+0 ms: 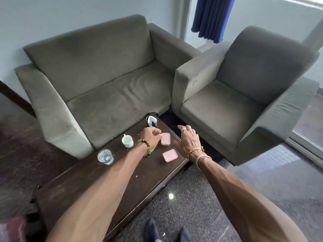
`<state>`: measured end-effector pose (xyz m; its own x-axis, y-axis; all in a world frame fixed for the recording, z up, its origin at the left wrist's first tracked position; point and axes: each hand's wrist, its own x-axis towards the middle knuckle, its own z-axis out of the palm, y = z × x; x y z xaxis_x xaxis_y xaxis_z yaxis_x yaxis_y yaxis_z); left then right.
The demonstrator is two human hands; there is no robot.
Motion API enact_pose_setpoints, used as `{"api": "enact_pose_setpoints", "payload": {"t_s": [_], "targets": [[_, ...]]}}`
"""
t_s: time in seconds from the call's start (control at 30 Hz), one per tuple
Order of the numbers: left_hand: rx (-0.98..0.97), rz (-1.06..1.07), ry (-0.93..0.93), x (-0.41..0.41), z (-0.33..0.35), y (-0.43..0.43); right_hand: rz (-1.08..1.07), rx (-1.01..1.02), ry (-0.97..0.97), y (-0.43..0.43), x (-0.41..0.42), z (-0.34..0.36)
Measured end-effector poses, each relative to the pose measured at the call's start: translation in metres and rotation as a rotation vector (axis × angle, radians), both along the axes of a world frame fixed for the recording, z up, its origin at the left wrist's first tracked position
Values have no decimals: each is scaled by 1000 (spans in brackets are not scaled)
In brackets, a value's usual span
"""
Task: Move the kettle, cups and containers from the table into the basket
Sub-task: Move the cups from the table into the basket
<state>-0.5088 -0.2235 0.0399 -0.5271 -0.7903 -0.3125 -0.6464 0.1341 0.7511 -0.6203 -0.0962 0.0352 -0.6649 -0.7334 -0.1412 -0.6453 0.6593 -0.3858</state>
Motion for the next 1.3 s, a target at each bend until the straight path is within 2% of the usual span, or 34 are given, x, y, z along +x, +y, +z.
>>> {"api": "enact_pose_setpoints", "payload": {"t_s": [0.27,0.5,0.73,0.93,1.3], "targets": [[82,194,7,-7,-41,-51,215,45,-41,-82,-21,-41],[207,457,-31,2,-94,-79,480,185,-116,-145,-33,-98],[187,630,-22,21,-100,-115,635,222,-176,-205,-35,-120],[249,718,-16,51,-127,-131,671,280,-200,-229,-11,-151],[401,803,-57,61,-284,-160,610,365,-274,-263,6,-289]]}}
